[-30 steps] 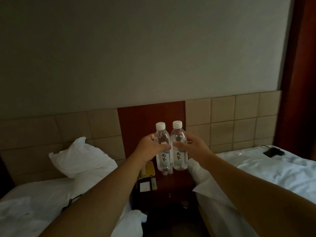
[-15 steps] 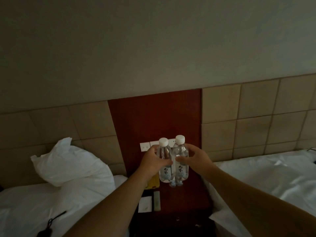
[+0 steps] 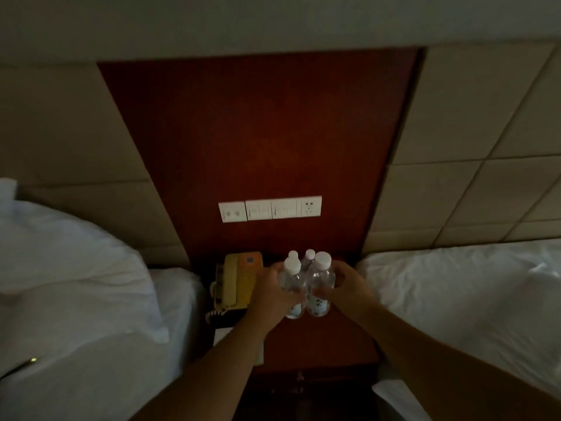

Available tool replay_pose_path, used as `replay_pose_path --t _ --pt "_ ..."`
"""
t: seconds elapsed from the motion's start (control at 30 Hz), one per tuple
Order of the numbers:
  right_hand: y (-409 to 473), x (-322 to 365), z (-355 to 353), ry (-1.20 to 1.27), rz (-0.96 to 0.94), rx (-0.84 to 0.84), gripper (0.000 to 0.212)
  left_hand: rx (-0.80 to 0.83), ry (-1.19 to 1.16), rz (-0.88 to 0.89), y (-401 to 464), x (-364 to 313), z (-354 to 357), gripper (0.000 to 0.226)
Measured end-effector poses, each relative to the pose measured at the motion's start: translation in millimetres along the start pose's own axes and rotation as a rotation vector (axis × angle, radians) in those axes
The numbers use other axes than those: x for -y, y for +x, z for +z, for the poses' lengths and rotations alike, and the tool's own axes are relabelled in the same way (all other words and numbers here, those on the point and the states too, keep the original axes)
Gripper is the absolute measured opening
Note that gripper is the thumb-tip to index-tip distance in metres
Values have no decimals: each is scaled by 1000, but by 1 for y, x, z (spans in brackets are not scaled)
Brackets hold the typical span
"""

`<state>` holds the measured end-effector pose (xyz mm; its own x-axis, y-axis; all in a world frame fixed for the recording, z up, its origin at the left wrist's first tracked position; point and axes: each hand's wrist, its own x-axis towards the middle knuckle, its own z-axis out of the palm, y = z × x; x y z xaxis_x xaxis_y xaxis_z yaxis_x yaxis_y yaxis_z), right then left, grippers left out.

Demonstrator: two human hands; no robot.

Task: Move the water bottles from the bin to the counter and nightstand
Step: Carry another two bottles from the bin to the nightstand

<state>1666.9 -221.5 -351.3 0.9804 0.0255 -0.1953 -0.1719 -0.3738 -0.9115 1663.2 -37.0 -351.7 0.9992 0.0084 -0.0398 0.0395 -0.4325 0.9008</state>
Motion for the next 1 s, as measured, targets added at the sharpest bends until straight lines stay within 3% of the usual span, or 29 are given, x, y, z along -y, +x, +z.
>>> replay_pose_path --t 0.17,0.47,0.77,1.0 --pt "69 -73 40 -1 98 -48 53 1 -64 -44 53 85 37 35" --pt "120 -175 78 30 225 -72 56 -3 -68 -192 91 192 98 64" --pt "138 -224 84 81 223 -51 69 -118 -69 -252 103 226 135 73" --pt "150 -234 79 75 191 38 55 -58 -21 -251 108 227 135 88"
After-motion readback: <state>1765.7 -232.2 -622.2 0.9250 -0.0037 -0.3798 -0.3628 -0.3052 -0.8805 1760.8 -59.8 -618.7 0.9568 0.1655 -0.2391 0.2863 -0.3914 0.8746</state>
